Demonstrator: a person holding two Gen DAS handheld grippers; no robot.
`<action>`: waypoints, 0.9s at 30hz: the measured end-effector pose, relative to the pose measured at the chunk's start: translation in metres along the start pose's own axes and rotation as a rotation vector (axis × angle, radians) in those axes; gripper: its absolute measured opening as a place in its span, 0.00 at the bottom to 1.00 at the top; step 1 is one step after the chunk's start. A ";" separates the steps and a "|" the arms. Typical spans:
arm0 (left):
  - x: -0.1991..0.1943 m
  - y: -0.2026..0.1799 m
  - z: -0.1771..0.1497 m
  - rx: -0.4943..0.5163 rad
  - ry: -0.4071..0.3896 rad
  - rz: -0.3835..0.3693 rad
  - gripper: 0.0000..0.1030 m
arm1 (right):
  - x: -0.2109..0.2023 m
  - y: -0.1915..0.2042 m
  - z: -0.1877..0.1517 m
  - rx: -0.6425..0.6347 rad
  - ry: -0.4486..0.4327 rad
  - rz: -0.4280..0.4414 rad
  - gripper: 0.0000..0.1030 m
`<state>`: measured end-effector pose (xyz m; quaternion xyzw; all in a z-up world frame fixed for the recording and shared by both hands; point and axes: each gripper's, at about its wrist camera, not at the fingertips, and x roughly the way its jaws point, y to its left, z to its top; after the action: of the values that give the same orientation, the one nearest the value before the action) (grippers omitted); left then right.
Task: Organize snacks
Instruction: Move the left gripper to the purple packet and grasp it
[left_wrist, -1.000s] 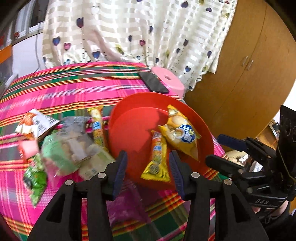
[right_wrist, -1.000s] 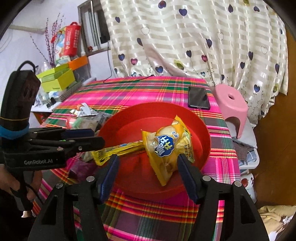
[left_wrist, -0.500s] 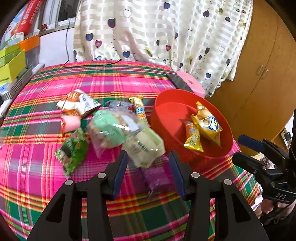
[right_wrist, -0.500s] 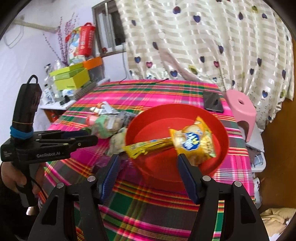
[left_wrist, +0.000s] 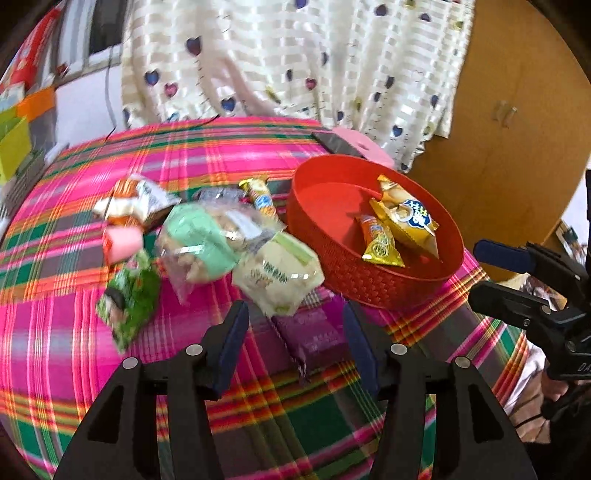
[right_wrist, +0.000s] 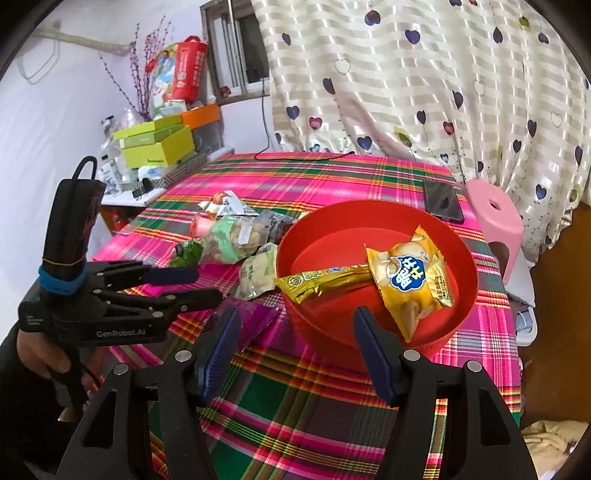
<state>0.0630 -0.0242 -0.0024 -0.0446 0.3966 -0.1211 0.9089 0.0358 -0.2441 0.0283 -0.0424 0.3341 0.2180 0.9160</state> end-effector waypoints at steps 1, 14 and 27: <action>0.002 -0.001 0.003 0.021 -0.005 -0.010 0.53 | 0.000 0.000 0.000 0.001 0.001 0.001 0.62; 0.034 -0.024 0.000 0.290 0.120 -0.155 0.54 | 0.006 -0.006 -0.002 0.021 0.011 -0.001 0.62; 0.011 -0.016 -0.022 0.257 0.115 -0.147 0.54 | 0.004 0.002 -0.004 0.008 0.014 0.011 0.62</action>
<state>0.0510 -0.0416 -0.0226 0.0499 0.4249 -0.2395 0.8716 0.0357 -0.2414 0.0229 -0.0385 0.3413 0.2215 0.9127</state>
